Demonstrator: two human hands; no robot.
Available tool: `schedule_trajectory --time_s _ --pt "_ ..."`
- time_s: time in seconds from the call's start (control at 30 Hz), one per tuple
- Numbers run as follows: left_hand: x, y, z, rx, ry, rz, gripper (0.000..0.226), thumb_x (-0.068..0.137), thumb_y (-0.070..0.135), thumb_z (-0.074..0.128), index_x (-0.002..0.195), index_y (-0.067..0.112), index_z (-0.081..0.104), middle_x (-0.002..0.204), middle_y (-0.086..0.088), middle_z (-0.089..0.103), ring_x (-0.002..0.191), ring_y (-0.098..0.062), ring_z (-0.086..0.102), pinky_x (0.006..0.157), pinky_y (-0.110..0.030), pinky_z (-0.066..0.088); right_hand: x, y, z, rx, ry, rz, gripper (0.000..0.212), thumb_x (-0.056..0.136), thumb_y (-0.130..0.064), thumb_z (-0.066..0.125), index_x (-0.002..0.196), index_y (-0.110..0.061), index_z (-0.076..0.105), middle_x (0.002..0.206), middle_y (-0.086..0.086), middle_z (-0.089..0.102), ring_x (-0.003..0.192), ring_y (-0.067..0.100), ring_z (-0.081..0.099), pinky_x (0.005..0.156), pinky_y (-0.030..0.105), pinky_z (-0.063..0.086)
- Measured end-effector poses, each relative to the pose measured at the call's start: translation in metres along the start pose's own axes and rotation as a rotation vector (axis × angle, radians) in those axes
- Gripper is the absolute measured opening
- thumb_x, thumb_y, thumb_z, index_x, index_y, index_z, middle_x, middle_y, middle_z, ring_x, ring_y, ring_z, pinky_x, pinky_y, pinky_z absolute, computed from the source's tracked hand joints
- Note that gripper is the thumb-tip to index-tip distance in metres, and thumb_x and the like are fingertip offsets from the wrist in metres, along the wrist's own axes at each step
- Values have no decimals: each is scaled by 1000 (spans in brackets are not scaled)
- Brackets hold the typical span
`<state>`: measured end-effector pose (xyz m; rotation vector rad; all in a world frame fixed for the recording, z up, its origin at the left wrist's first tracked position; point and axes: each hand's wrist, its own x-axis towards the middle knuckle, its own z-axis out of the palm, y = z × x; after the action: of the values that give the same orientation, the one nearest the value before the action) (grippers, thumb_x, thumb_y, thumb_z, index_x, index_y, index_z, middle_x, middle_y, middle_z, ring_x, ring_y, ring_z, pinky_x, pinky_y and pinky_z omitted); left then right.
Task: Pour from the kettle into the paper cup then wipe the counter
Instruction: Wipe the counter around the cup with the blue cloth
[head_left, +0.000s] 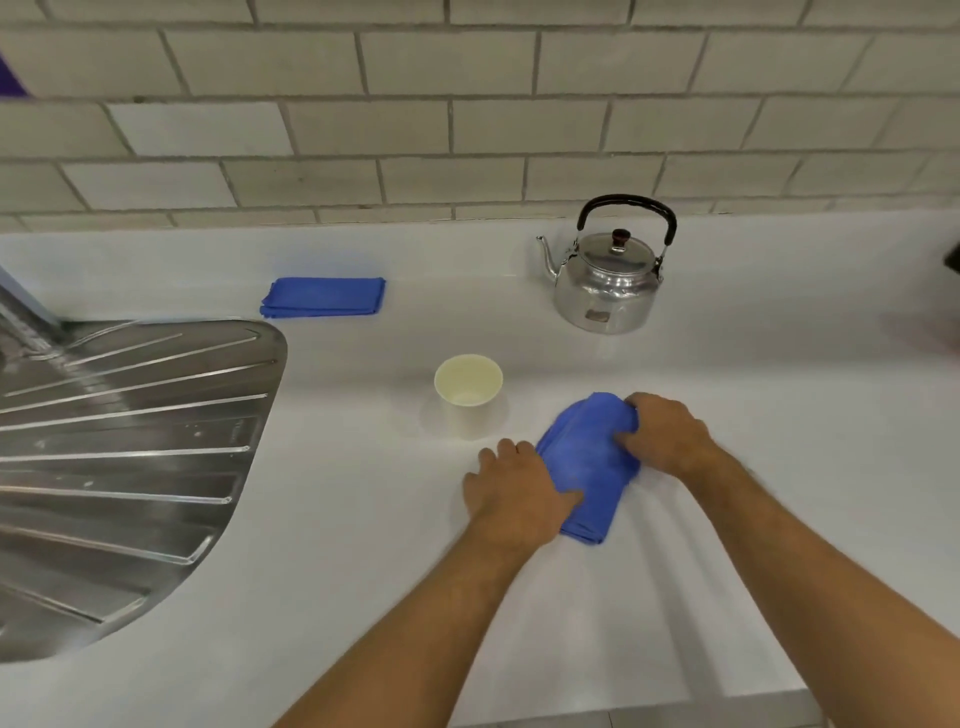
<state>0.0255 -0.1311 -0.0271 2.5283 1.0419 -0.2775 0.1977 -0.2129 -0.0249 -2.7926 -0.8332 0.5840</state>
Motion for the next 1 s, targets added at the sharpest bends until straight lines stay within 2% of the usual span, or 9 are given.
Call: schedule_trajectory --time_s 0.13,0.23,0.33,0.5,0.6,0.7,0.83,0.9,1.0 --pt "10 15 3 6 -85 1 49 85 43 60 123 13 50 125 -7 52 116 -27 49 82 -34 41 0 16 -5 31 -85 -24 32 81 -21 68 110 -10 60 108 11 66 95 29 63 83 38 53" --pt "11 8 1 -80 -89 16 27 82 30 63 101 12 54 113 -9 61 102 -28 60 70 -31 43 -8 21 -6 74 -128 -81 15 75 -16 69 86 -11 60 84 5 64 73 20 60 57 26 44" --pt "3 -10 -3 -295 -71 -22 22 76 22 64 76 14 43 87 -7 61 81 -26 61 59 -28 41 -20 16 -5 160 -125 -159 16 70 -11 71 68 -13 55 65 -1 57 57 13 52 48 21 37" --pt "-27 -66 -31 -836 -56 1 20 62 16 67 69 15 49 61 6 51 57 -11 48 53 -22 38 -48 -15 4 499 -169 -376 16 64 -1 69 74 -7 59 67 -1 60 61 12 54 56 29 47" --pt "-42 -107 -59 -1109 -19 38 36 66 10 73 95 10 53 75 -5 67 69 -16 64 59 -28 52 -60 -44 -3 662 -191 -540 18 69 -5 74 79 -8 60 77 10 66 69 12 59 65 33 51" --pt "-42 -142 -91 -1289 169 20 51 75 3 78 111 23 48 87 -7 75 73 -19 71 59 -28 57 -61 -80 -18 829 -230 -605 20 76 -7 78 87 -4 61 92 18 70 79 19 66 73 36 55" --pt "-24 -183 -135 -1401 367 79 39 89 1 62 95 35 44 78 -6 76 62 -16 69 57 -22 55 -48 -136 -41 1033 -192 -664 22 85 -2 71 102 -10 58 96 18 75 81 22 67 71 33 53" --pt "-9 -201 -154 -1361 411 119 32 92 -1 56 83 30 51 72 -3 70 59 -15 63 56 -24 50 -35 -167 -50 1062 -113 -662 32 84 0 67 96 -23 48 83 22 71 70 22 58 63 33 43" --pt "25 -226 -176 -1227 451 95 42 89 -9 45 65 21 63 68 0 61 63 -13 55 64 -27 41 -4 -213 -53 926 29 -717 29 81 1 63 80 -25 49 71 1 58 61 13 48 57 26 36"
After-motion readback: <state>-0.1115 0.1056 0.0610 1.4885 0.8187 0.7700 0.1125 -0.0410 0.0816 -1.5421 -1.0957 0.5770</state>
